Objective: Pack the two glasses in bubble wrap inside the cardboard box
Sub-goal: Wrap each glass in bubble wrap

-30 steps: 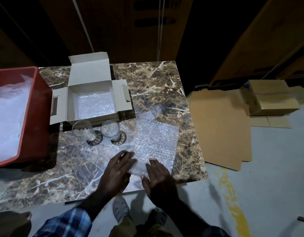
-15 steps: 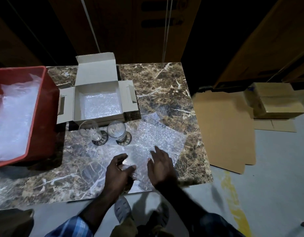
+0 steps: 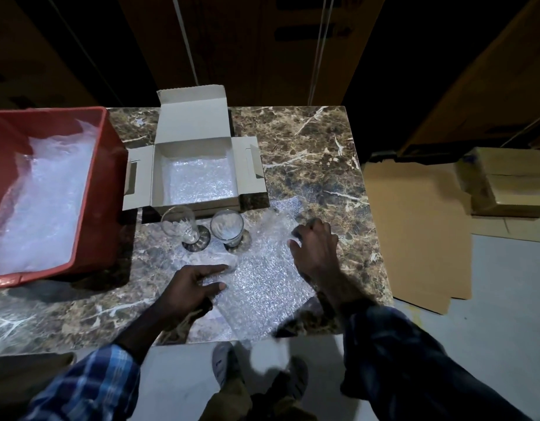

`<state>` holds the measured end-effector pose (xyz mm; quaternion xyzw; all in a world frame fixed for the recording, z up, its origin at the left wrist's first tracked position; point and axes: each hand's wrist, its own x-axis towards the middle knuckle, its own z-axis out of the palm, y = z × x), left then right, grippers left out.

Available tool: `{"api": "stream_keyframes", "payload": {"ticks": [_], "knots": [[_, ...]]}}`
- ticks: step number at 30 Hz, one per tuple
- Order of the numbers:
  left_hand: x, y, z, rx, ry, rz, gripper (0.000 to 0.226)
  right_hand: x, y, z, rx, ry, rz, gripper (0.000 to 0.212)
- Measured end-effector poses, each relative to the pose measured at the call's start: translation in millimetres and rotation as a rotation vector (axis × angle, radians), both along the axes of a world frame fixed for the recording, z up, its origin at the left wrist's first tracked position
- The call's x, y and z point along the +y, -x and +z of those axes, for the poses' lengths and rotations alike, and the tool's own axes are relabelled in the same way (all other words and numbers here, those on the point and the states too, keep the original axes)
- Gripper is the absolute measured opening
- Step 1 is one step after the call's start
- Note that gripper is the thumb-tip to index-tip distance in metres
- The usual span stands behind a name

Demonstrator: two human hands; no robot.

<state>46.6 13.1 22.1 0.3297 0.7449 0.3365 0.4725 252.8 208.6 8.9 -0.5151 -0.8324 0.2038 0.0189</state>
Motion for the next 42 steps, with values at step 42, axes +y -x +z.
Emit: {"api": "stream_keyframes", "payload": {"ticks": [42], "knots": [[-13.3,-73.8,-34.9,0.922,-0.451,0.033,0.034,-94.0,-9.7,-20.5,0.096,-0.308,0.175,0.041]]}}
